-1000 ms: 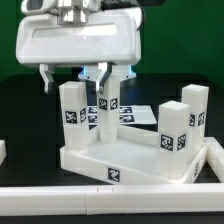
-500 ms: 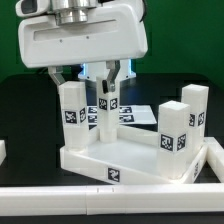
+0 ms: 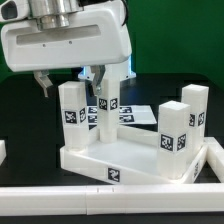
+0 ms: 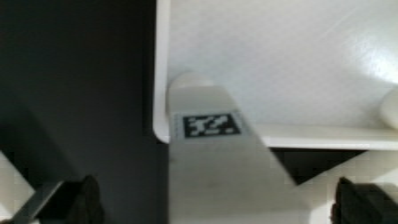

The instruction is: Assemble desk

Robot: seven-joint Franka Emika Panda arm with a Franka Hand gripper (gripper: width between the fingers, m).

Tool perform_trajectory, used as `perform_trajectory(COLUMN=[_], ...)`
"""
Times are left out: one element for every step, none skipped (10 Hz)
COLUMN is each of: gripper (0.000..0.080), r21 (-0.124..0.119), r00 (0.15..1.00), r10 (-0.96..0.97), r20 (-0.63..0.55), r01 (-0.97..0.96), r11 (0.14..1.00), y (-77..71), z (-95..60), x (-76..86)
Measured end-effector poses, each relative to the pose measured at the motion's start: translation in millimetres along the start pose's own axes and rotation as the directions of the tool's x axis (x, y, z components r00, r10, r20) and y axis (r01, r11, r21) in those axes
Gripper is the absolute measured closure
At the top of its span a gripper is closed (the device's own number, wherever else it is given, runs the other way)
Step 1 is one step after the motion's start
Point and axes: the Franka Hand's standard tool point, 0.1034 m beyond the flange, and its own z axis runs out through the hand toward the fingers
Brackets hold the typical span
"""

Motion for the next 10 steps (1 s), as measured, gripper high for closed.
perform_trajectory(gripper=[0.0151, 0.0253, 0.0391, 0.0391, 0.0515, 0.0515, 0.0515, 0.0515, 0.0515, 0.0515], r21=[0.001, 0.001, 0.003, 0.006, 0.005, 0.005, 0.007, 0.014, 0.021, 0.035], r00=[1.000, 1.000, 0.998, 0.990, 0.980, 0.972, 0.936, 0.899, 0.863, 0.780], r10=[0.013, 0.022, 0.056, 0.142, 0.198, 0.237, 0.353, 0.437, 0.505, 0.625], r20=[0.001, 0.001, 0.002, 0.002, 0.003, 0.003, -0.007, -0.016, -0.019, -0.011], r01=[-0.013, -0.022, -0.056, -0.142, -0.198, -0.237, -0.353, -0.437, -0.504, -0.625], r11=[1.000, 1.000, 0.998, 0.990, 0.980, 0.972, 0.936, 0.899, 0.863, 0.780], y=[-1.1, -1.2, -1.7, -2.3, -2.3, -2.9, -12.3, -26.0, -36.8, -45.5], z=[0.4, 0.5, 0.6, 0.7, 0.8, 1.5, 3.6, 6.4, 8.6, 10.4], x=[-0.8, -0.8, -1.0, -1.1, -1.2, -0.8, 9.0, 20.9, 26.8, 29.2])
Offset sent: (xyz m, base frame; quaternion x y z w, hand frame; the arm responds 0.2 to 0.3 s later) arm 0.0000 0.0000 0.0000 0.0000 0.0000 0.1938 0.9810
